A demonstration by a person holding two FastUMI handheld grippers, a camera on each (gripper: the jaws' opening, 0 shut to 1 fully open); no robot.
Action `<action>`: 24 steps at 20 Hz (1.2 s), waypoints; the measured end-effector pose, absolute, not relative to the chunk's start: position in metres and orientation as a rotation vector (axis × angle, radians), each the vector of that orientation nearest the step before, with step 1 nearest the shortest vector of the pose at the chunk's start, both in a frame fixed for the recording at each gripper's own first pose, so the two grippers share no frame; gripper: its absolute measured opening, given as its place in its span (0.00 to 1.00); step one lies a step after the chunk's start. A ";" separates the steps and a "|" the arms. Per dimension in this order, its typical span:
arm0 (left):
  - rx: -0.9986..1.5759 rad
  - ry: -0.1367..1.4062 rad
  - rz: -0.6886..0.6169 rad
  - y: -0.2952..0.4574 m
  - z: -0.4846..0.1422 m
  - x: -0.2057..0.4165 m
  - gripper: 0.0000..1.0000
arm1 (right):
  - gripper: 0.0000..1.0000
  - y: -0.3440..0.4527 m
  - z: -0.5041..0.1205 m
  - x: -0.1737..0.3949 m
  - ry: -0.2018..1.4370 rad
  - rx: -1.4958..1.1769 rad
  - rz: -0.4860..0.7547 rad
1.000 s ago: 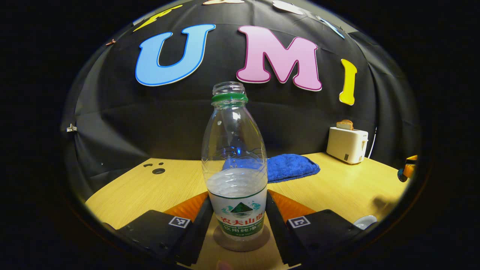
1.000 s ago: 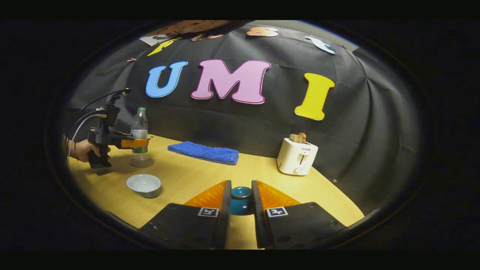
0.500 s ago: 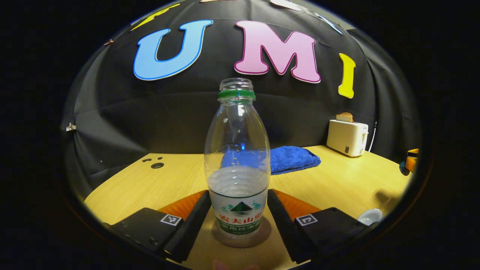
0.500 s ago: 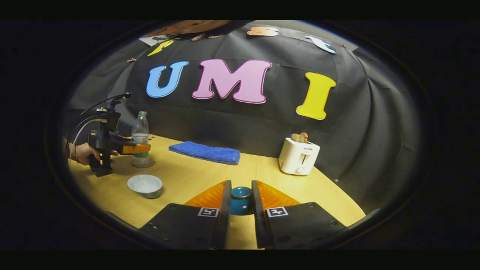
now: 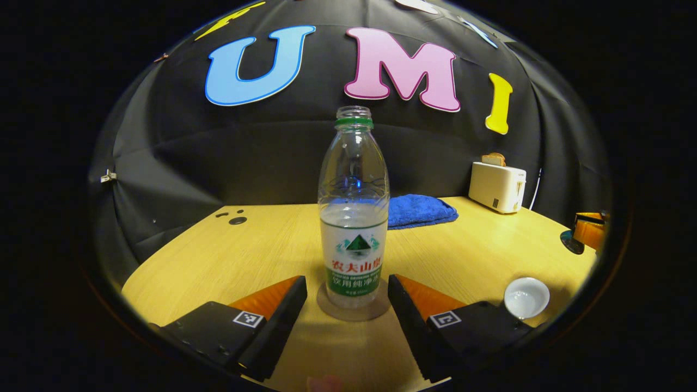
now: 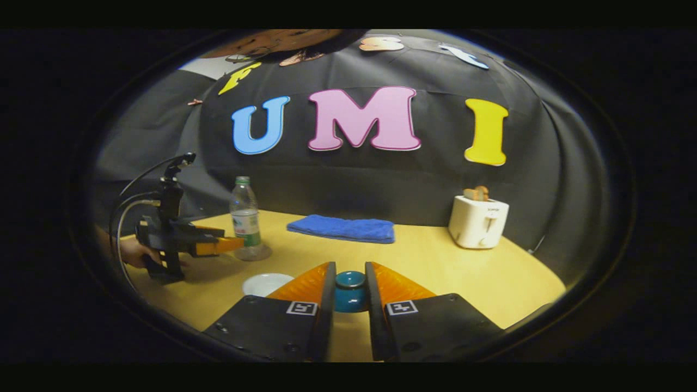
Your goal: Open the teacup lid with one hand, grasp the water bottle and pour water into the teacup with the other hand; after pouring, place the water bottle on the coaster and then close the teacup lid.
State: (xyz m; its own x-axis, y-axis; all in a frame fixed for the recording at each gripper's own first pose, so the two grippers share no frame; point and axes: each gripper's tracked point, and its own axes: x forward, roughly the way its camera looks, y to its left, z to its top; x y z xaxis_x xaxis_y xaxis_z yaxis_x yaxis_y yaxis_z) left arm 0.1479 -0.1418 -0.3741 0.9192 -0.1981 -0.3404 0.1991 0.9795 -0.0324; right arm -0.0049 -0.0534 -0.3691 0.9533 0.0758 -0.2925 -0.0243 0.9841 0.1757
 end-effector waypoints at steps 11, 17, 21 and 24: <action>0.013 0.330 -0.100 -0.094 -0.349 0.092 0.94 | 0.31 0.022 -0.395 0.014 0.350 0.222 0.149; 0.009 0.337 -0.094 -0.080 -0.352 0.086 0.94 | 0.27 0.029 -0.404 0.018 0.364 0.192 0.162; 0.006 0.335 -0.103 -0.079 -0.352 0.084 0.94 | 0.31 0.032 -0.410 0.018 0.385 0.169 0.166; 0.011 0.326 -0.114 -0.078 -0.348 0.082 0.94 | 0.32 0.035 -0.411 0.017 0.393 0.141 0.168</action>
